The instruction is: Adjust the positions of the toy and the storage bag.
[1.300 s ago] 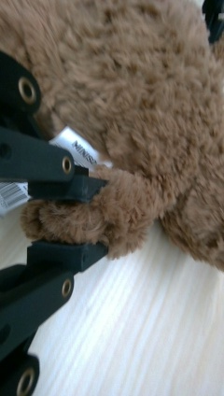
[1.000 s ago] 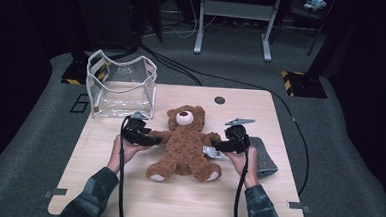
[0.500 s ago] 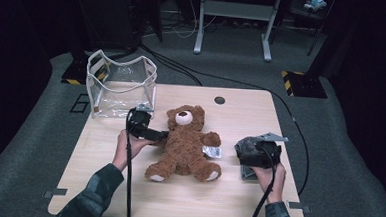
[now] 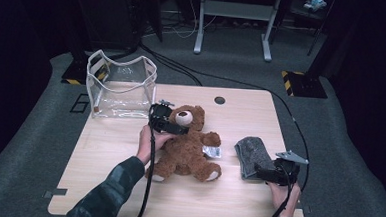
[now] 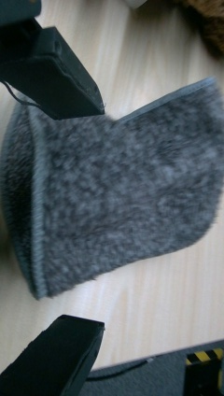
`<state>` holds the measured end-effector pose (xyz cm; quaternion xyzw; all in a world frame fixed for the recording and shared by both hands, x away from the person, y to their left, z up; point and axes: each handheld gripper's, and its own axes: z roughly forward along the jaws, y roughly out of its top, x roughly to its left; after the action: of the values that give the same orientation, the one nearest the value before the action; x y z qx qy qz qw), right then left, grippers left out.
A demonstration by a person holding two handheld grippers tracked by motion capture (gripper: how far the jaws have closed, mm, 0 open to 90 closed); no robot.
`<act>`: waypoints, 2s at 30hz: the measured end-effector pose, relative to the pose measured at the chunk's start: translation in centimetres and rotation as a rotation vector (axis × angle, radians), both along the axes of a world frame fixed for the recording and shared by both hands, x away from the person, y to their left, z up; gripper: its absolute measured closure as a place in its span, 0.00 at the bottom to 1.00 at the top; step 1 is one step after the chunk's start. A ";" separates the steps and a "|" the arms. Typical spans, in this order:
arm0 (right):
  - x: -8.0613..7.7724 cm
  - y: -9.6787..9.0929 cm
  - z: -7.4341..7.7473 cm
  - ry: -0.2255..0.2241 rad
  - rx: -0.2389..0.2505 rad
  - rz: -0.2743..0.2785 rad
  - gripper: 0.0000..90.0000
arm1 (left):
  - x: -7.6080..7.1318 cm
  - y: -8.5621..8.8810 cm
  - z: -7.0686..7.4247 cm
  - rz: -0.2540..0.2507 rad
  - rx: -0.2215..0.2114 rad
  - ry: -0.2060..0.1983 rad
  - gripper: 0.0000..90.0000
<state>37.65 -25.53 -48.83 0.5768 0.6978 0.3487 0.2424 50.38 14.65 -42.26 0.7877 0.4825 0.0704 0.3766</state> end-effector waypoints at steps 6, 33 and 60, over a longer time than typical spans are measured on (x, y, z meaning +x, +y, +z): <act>-0.3 -0.6 -1.9 0.017 0.007 -0.029 0.00 | 1.1 -1.3 -1.1 0.052 0.006 0.032 0.00; -0.4 -0.7 -3.9 0.012 0.002 -0.038 0.00 | 0.9 -3.3 -5.5 0.151 0.056 0.064 0.00; -0.2 -0.7 -4.0 0.030 0.011 -0.028 0.01 | -0.6 -2.3 -5.7 0.075 0.004 -0.082 0.60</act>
<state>37.41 -26.21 -52.79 0.5932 0.6911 0.3404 0.2336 49.77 12.33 -48.00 0.7662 0.4956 0.1176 0.3917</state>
